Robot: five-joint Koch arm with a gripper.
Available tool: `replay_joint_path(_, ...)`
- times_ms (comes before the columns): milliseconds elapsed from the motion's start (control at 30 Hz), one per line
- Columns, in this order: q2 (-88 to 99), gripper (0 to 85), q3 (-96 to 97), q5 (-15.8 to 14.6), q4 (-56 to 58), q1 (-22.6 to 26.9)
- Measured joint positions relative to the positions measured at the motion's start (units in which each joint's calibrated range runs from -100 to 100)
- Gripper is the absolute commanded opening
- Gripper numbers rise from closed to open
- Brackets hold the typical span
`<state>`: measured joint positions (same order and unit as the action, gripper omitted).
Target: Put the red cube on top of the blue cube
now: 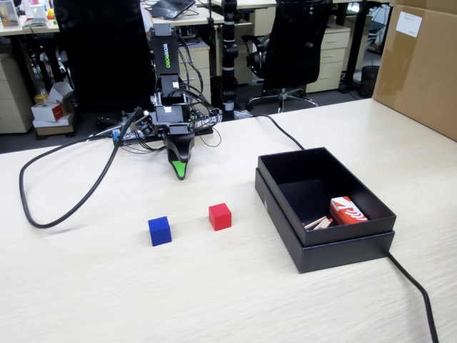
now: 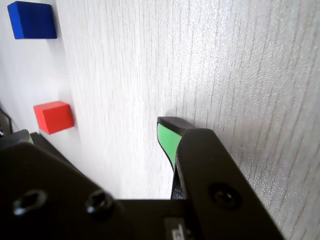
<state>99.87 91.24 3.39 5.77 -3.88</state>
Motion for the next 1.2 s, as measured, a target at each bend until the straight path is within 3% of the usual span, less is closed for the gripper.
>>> replay_joint_path(1200,0.00,49.2,1.28,0.00,-0.31,0.00)
